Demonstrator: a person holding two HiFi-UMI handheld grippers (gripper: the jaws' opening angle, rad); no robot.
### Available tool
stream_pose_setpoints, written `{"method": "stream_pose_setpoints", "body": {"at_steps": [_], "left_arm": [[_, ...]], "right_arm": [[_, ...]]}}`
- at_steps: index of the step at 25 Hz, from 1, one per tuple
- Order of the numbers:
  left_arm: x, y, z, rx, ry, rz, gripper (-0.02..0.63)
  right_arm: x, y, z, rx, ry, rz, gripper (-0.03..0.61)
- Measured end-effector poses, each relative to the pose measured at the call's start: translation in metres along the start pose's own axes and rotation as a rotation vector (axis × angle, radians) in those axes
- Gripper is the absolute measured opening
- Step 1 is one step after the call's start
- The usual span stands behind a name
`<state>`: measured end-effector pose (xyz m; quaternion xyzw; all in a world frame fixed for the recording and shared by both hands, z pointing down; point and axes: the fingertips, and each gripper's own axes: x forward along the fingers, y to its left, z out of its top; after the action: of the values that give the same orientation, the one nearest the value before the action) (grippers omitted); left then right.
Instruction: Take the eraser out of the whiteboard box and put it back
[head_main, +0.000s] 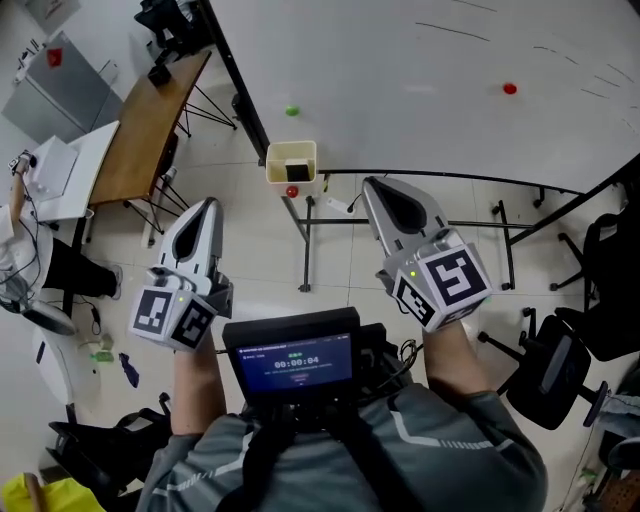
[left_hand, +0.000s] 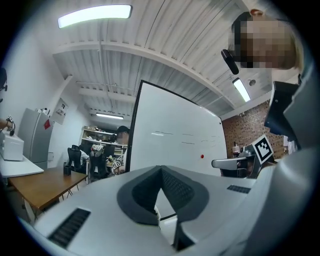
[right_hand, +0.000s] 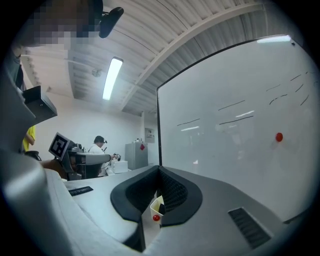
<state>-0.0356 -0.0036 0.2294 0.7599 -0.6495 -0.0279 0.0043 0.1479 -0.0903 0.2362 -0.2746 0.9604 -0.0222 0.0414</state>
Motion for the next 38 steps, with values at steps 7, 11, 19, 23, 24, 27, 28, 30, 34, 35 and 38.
{"method": "stream_pose_setpoints", "body": {"at_steps": [7,11,19,23,24,27,28,30,34,35,38], "left_arm": [[0.028,0.061,-0.006,0.032,0.015,-0.017,0.032],[0.044,0.109,-0.007,0.046,-0.002,-0.077,0.032],[0.061,0.22,0.002,0.032,-0.019,-0.214,0.032],[0.065,0.261,0.003,0.022,-0.025,-0.262,0.032],[0.066,0.269,0.002,0.018,-0.026,-0.27,0.032],[0.07,0.295,-0.005,-0.006,-0.022,-0.285,0.032],[0.072,0.302,-0.008,-0.024,-0.023,-0.284,0.032],[0.079,0.311,-0.011,-0.052,-0.032,-0.283,0.032],[0.095,0.314,-0.01,-0.061,-0.031,-0.285,0.032],[0.098,0.314,-0.01,-0.068,-0.031,-0.281,0.032],[0.11,0.301,-0.008,-0.062,-0.038,-0.269,0.032]], "right_arm": [[0.067,0.001,-0.01,-0.017,0.028,-0.042,0.023],[0.111,0.002,-0.023,-0.021,0.039,-0.116,0.023],[0.199,0.027,-0.027,0.008,0.024,-0.292,0.023],[0.232,0.044,-0.028,-0.009,0.048,-0.35,0.023],[0.24,0.046,-0.028,-0.015,0.049,-0.36,0.023],[0.261,0.054,-0.032,-0.026,0.054,-0.387,0.025],[0.265,0.056,-0.034,-0.028,0.059,-0.395,0.024],[0.271,0.057,-0.037,-0.032,0.073,-0.405,0.023],[0.283,0.049,-0.035,-0.045,0.087,-0.398,0.025],[0.285,0.046,-0.034,-0.047,0.089,-0.393,0.026],[0.283,0.031,-0.03,-0.053,0.089,-0.382,0.033]]}}
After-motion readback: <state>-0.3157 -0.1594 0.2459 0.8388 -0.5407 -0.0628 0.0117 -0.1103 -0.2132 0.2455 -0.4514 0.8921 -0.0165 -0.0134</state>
